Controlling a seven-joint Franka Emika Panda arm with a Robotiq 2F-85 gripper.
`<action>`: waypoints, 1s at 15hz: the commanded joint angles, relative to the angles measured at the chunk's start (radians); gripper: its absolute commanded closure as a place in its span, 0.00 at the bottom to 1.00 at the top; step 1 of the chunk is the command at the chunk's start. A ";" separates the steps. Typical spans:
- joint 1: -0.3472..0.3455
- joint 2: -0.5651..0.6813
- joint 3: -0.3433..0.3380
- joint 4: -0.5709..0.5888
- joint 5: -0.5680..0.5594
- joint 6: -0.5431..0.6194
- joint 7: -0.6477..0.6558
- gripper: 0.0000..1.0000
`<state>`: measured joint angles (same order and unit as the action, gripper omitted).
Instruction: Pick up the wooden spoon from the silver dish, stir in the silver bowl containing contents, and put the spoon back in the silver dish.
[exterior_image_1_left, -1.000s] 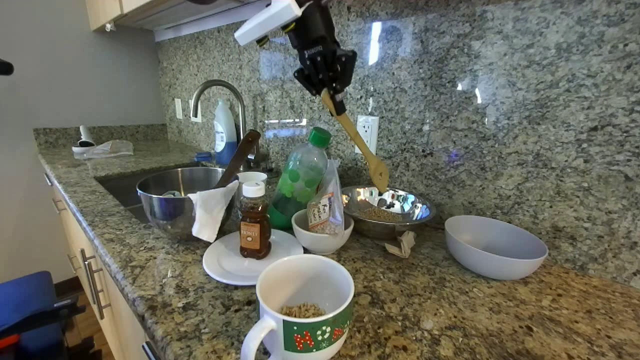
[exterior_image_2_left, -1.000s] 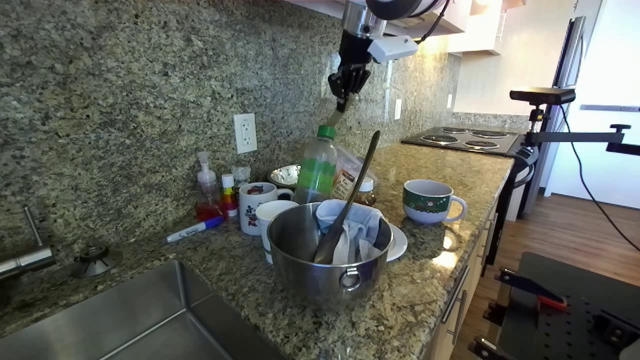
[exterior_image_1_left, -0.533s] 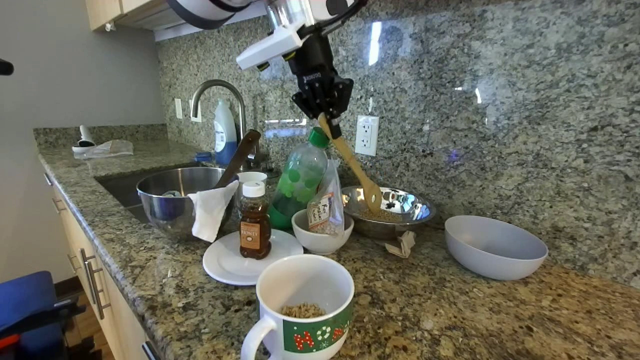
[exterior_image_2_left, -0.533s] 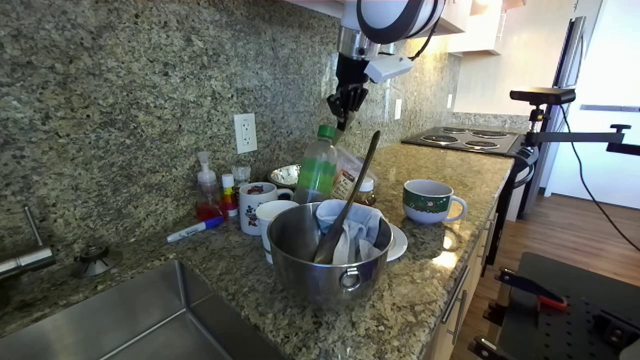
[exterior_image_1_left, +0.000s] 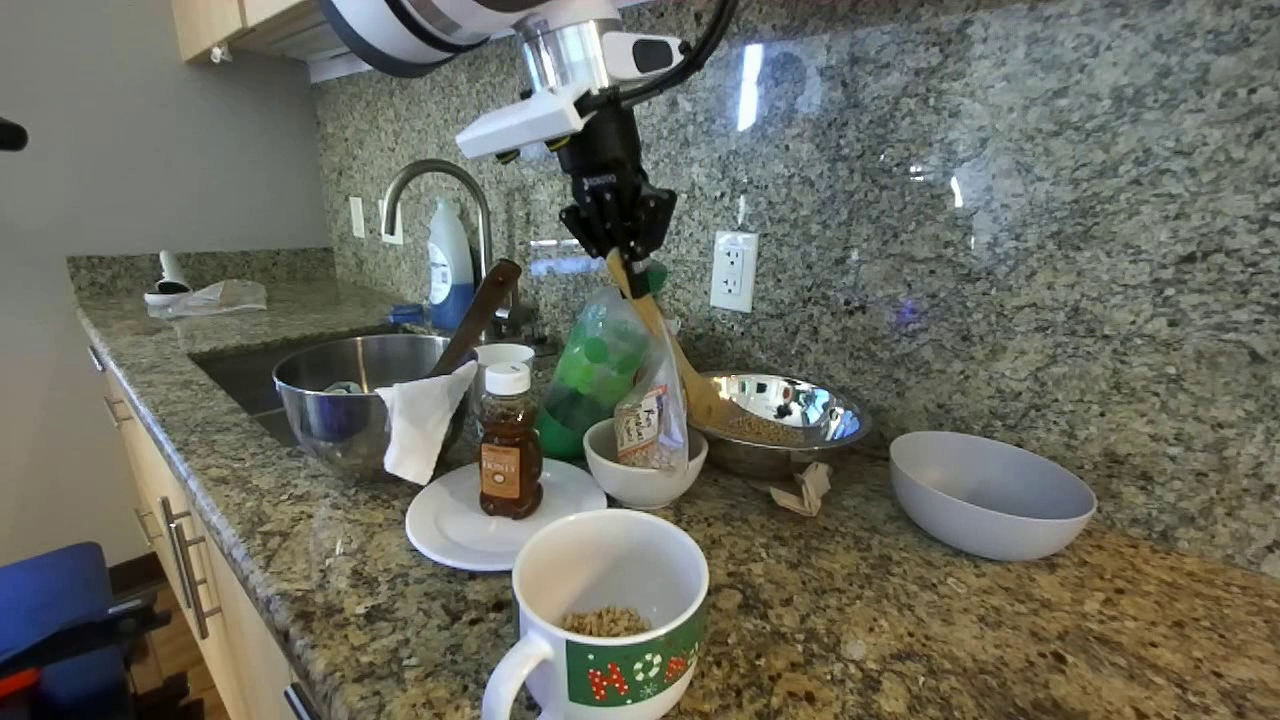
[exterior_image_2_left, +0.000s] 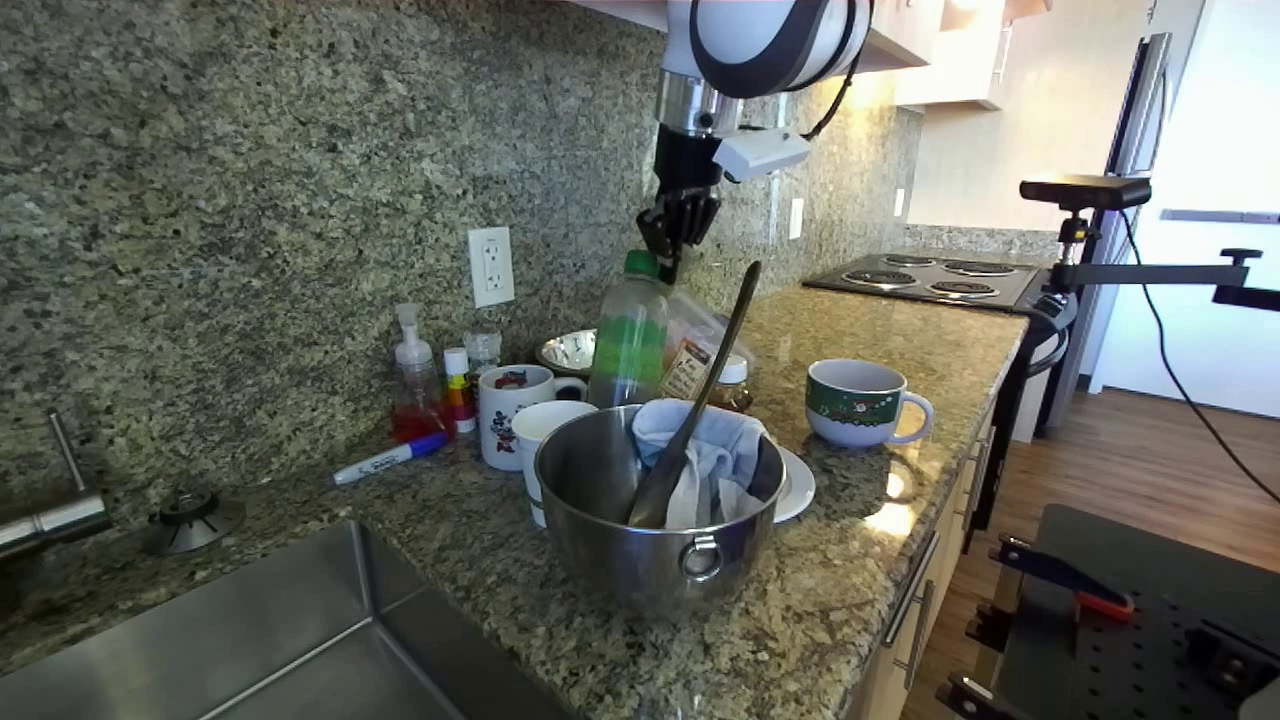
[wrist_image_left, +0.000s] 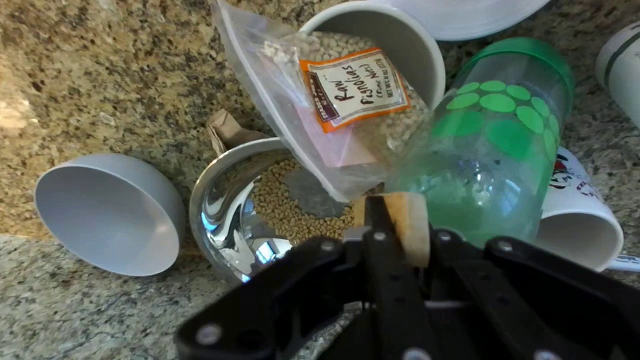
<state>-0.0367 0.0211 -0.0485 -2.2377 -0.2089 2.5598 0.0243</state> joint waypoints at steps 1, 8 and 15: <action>0.002 0.012 0.004 0.018 0.014 0.007 0.009 0.94; -0.005 0.033 -0.018 0.022 -0.139 0.063 0.146 0.94; -0.002 0.050 -0.049 0.036 -0.381 -0.030 0.276 0.94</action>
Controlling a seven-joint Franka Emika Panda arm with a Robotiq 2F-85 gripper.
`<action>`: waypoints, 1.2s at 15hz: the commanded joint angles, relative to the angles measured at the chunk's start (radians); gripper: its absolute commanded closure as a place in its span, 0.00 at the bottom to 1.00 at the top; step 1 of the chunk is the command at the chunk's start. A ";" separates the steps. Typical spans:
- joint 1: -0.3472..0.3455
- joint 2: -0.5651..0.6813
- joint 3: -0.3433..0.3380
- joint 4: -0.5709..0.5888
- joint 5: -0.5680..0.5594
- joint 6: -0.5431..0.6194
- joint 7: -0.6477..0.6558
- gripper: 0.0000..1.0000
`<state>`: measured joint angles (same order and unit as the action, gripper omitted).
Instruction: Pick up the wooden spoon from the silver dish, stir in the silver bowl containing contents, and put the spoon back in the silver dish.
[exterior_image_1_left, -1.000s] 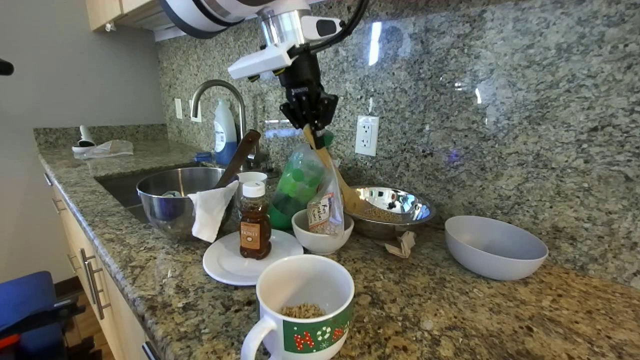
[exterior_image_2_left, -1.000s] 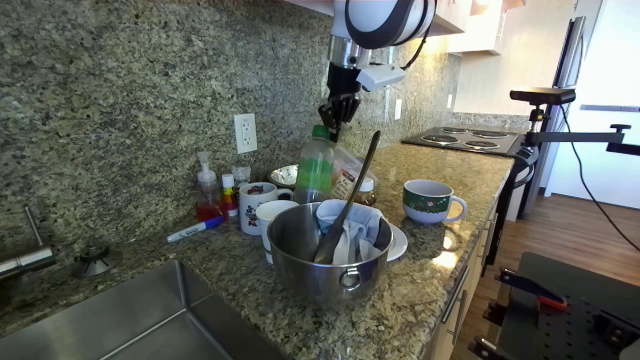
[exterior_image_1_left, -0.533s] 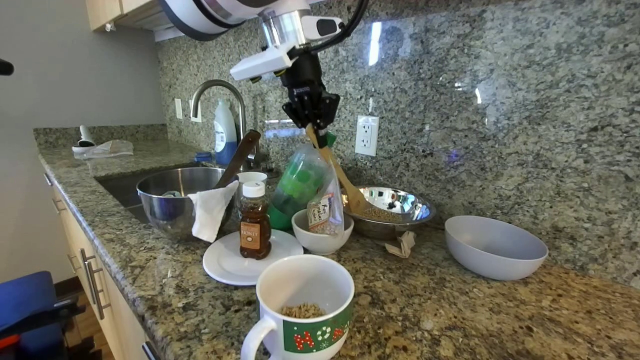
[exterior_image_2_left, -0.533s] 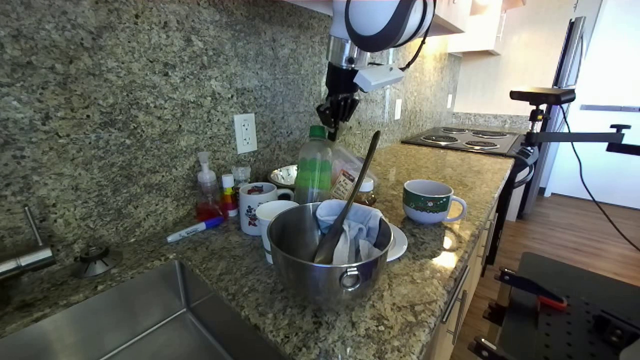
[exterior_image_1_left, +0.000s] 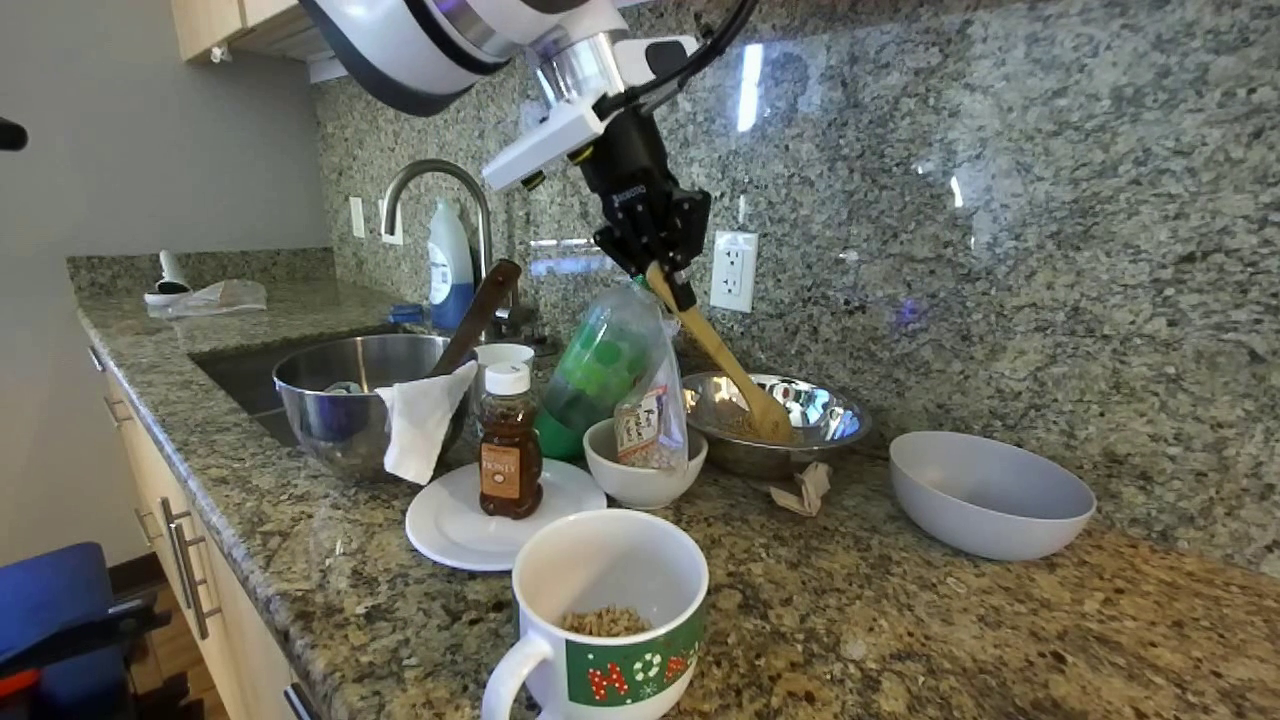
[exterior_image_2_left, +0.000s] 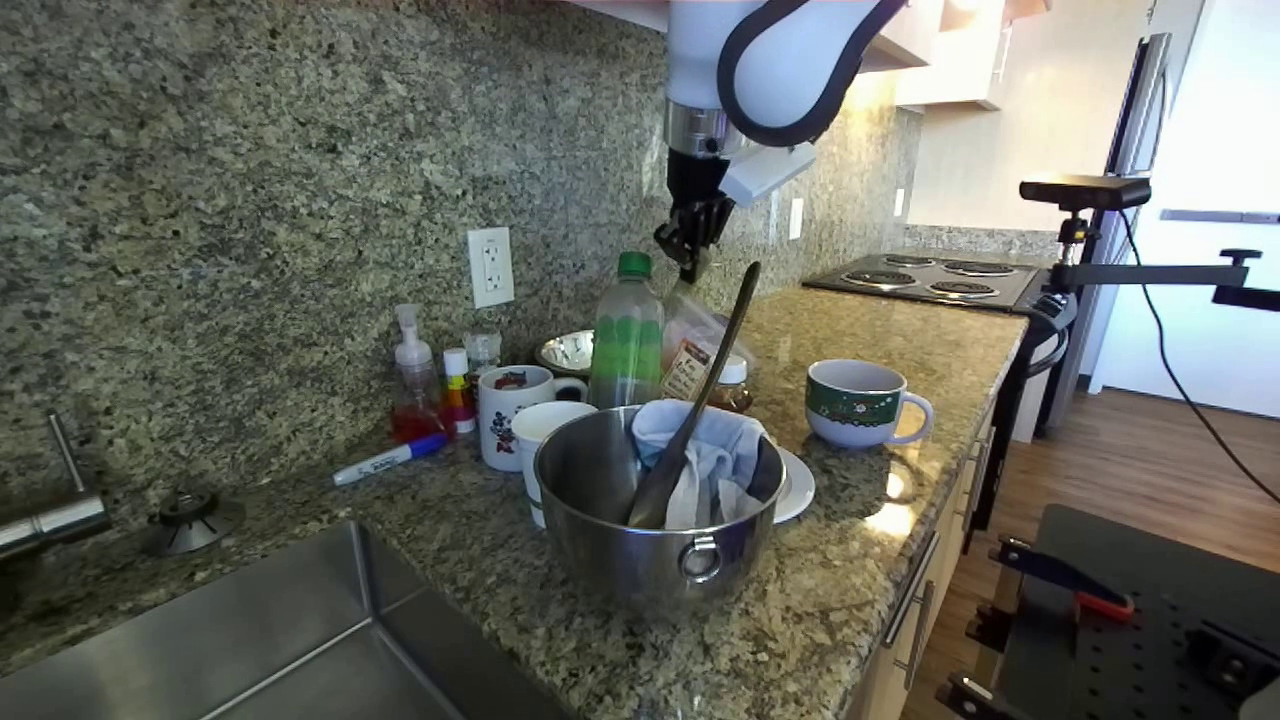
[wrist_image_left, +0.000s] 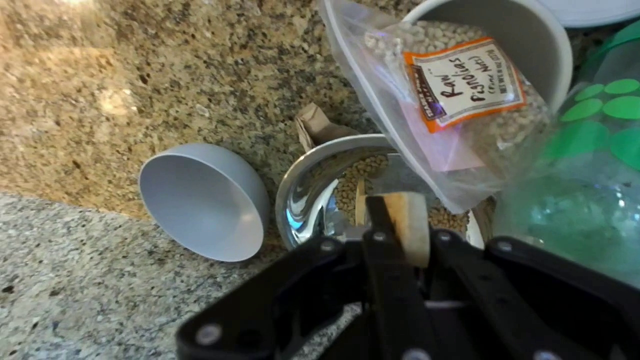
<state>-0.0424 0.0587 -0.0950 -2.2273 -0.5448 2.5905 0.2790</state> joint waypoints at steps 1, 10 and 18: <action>0.003 0.013 0.003 0.022 -0.010 -0.080 -0.019 0.94; -0.008 -0.005 0.038 0.039 0.518 -0.073 -0.379 0.94; -0.003 0.038 0.022 0.042 0.411 0.043 -0.254 0.94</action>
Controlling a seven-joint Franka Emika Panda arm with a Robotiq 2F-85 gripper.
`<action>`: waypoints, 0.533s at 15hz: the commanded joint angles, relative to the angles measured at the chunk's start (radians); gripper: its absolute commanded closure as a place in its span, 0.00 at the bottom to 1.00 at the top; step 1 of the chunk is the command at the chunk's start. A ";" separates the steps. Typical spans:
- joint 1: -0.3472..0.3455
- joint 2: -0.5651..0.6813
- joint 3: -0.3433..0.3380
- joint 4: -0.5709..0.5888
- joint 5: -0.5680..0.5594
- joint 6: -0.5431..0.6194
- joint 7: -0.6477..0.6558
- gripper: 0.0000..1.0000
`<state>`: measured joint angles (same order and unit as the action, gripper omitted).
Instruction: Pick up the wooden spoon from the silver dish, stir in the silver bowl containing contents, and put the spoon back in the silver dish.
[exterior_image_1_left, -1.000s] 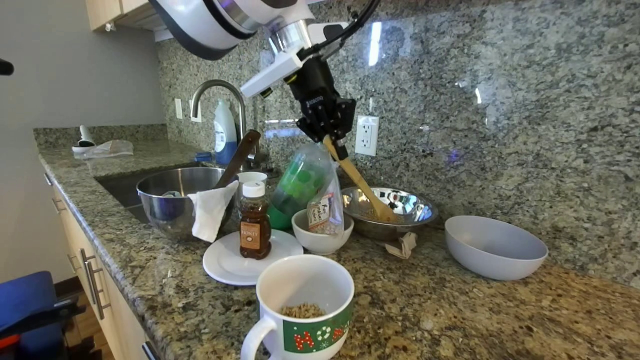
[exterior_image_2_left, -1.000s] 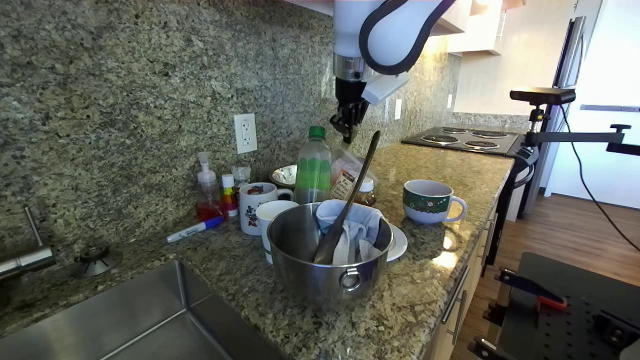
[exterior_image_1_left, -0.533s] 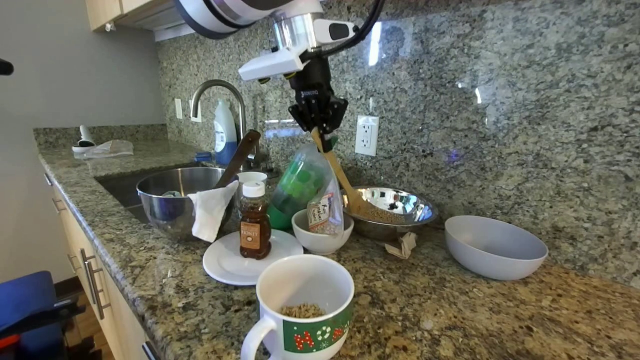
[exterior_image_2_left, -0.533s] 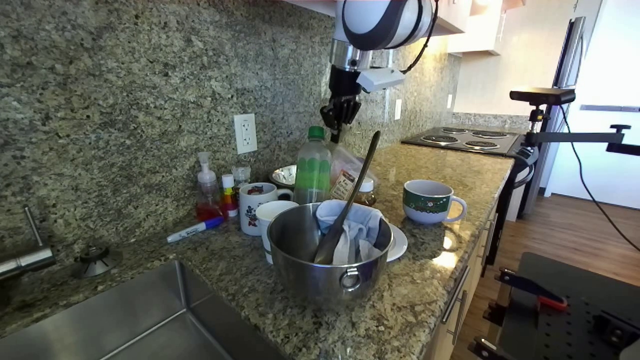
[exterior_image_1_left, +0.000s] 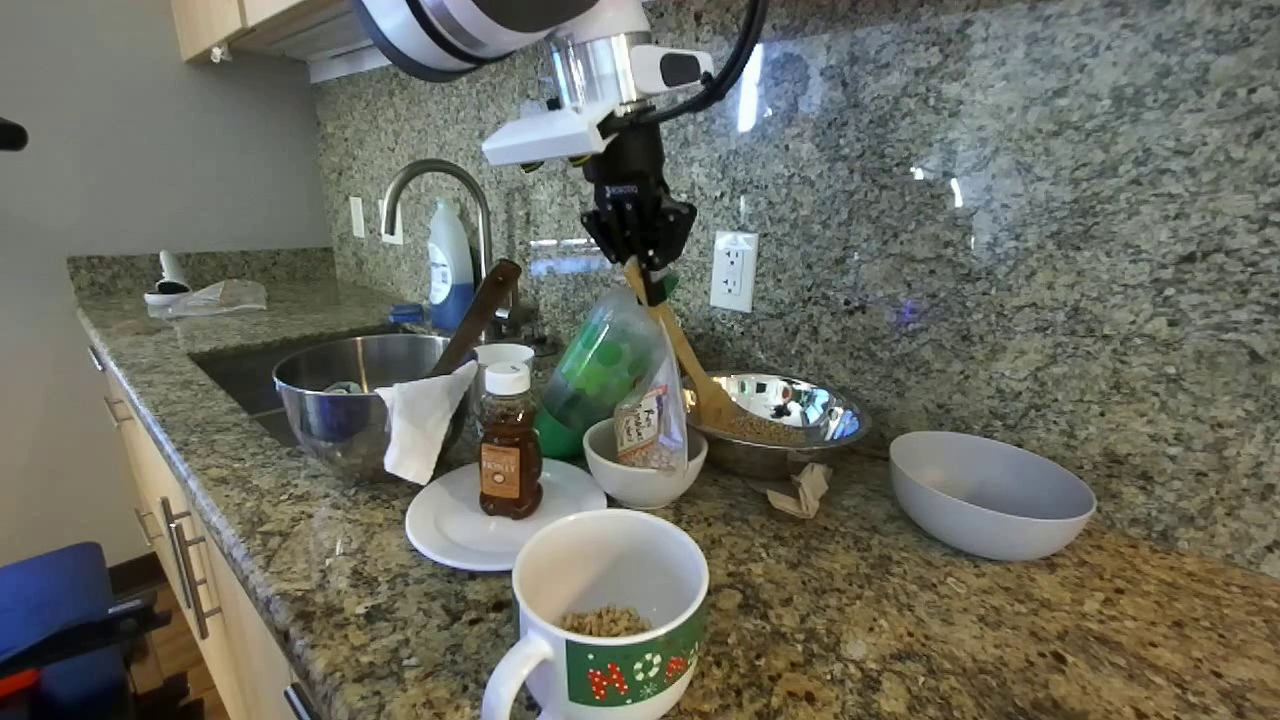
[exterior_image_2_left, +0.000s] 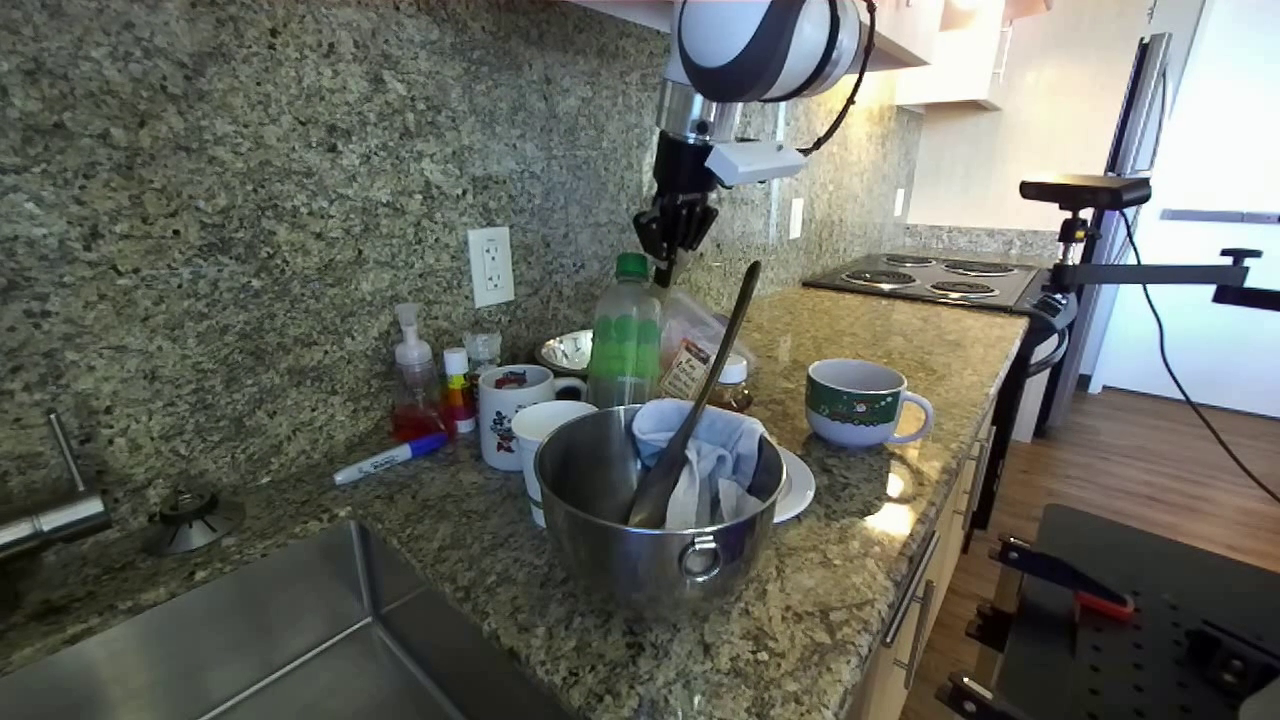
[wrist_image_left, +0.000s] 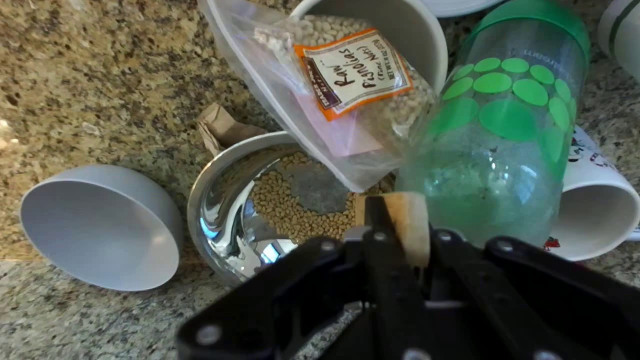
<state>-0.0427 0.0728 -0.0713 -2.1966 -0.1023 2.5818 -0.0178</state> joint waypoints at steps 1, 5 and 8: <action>-0.002 0.036 -0.003 0.020 -0.040 0.068 0.054 0.94; 0.001 0.087 -0.039 0.055 -0.157 0.131 0.144 0.94; 0.006 0.104 -0.104 0.079 -0.317 0.108 0.257 0.94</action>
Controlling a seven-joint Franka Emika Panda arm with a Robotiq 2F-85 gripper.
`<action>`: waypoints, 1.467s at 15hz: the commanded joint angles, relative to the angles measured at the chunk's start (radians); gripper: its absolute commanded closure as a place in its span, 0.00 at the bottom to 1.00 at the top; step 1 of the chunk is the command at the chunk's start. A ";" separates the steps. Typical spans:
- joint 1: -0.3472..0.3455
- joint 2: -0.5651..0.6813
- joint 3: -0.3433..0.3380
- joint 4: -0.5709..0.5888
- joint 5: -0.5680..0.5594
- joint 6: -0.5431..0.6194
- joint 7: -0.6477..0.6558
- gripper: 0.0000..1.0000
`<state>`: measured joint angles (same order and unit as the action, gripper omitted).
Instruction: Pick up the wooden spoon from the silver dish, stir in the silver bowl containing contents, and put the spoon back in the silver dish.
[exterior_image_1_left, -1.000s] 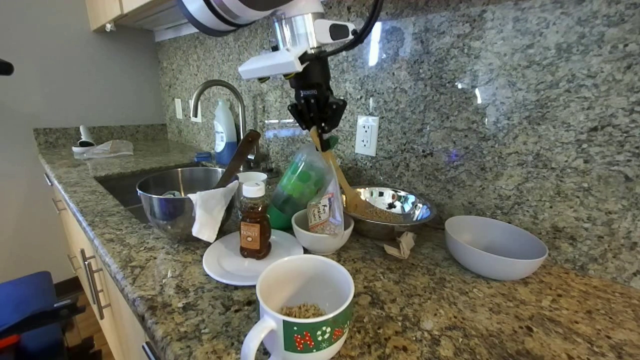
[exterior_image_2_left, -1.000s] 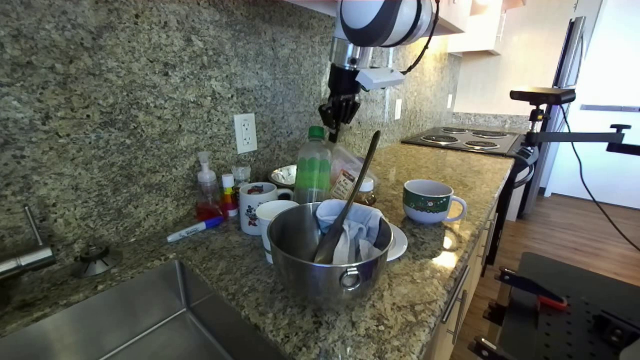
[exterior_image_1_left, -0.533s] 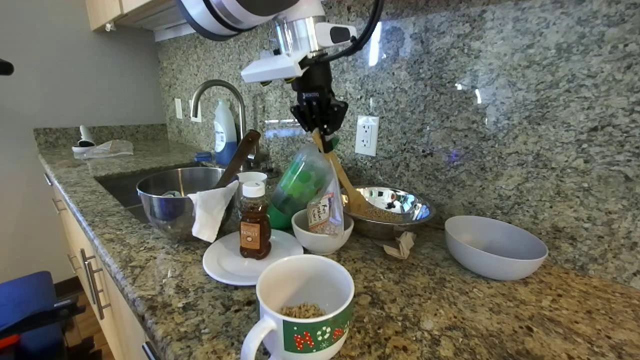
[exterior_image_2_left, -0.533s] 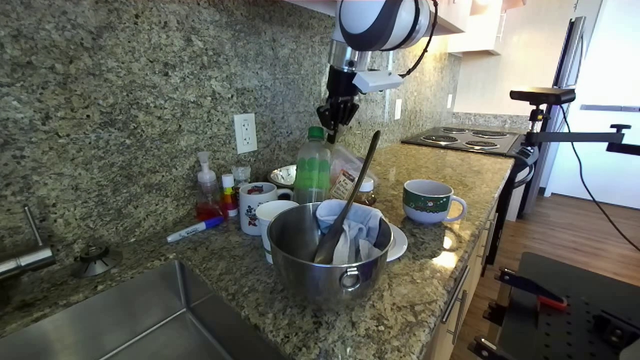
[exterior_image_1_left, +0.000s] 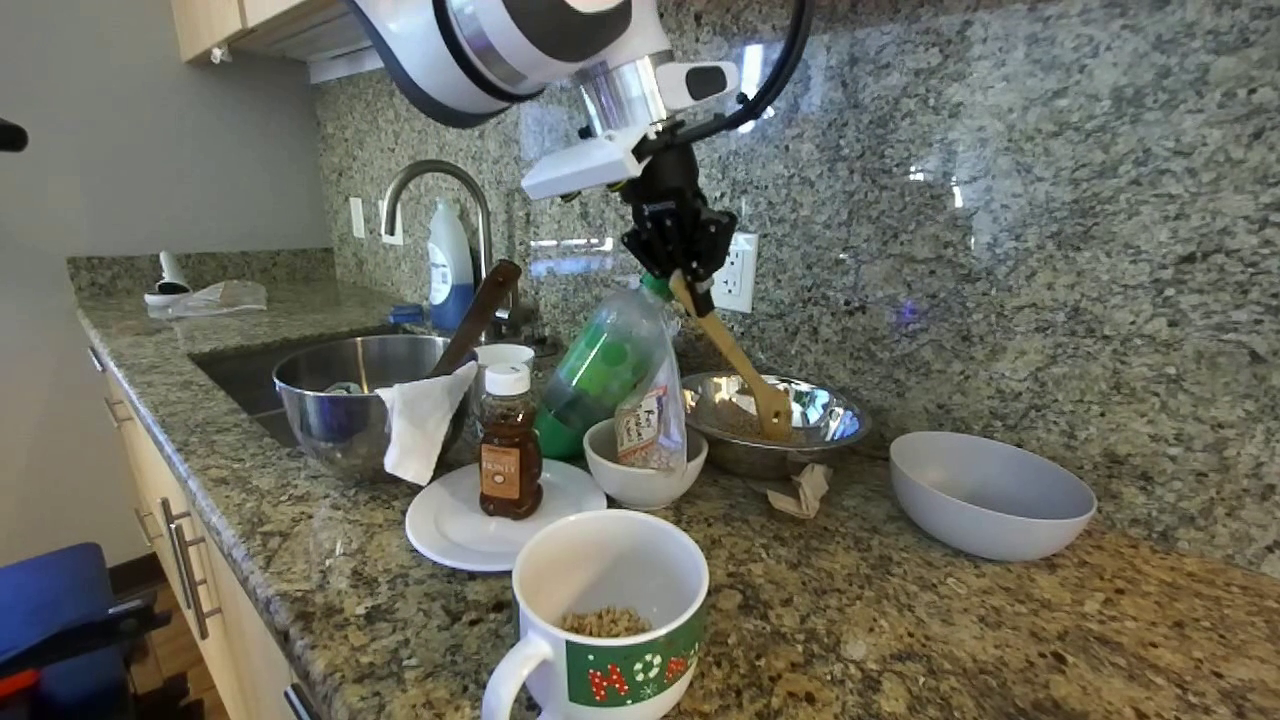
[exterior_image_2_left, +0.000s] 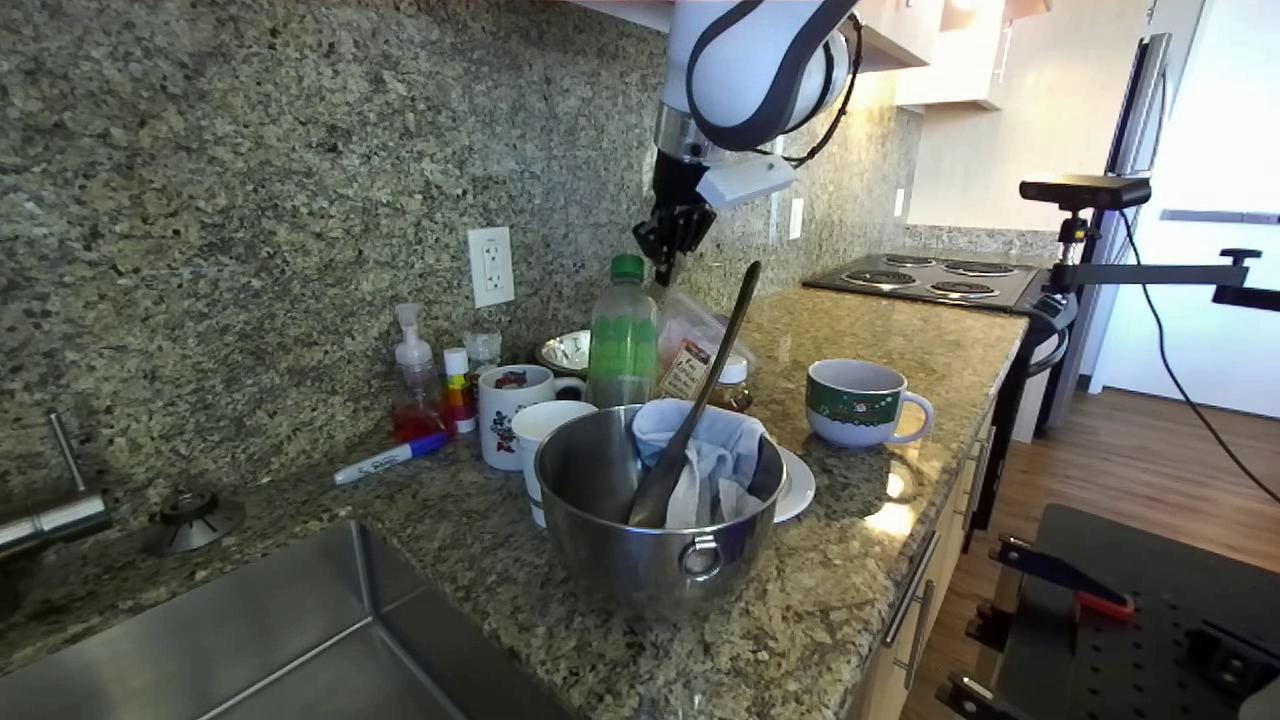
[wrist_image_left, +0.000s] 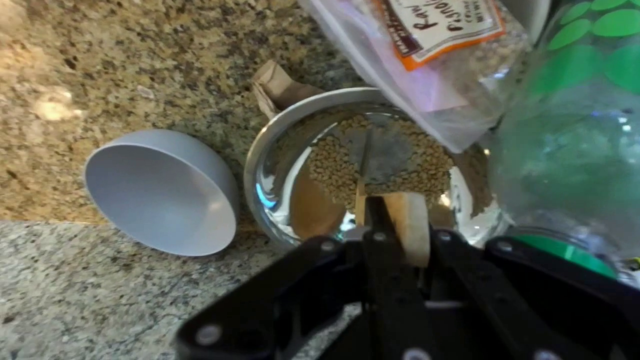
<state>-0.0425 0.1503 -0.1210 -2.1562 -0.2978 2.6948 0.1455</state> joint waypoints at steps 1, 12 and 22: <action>0.007 0.029 -0.076 0.041 -0.174 -0.012 0.127 0.94; -0.026 -0.045 0.036 -0.031 0.182 -0.096 -0.223 0.94; 0.019 -0.011 -0.024 0.000 -0.223 -0.069 0.091 0.94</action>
<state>-0.0405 0.1300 -0.1095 -2.1586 -0.3817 2.6260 0.1288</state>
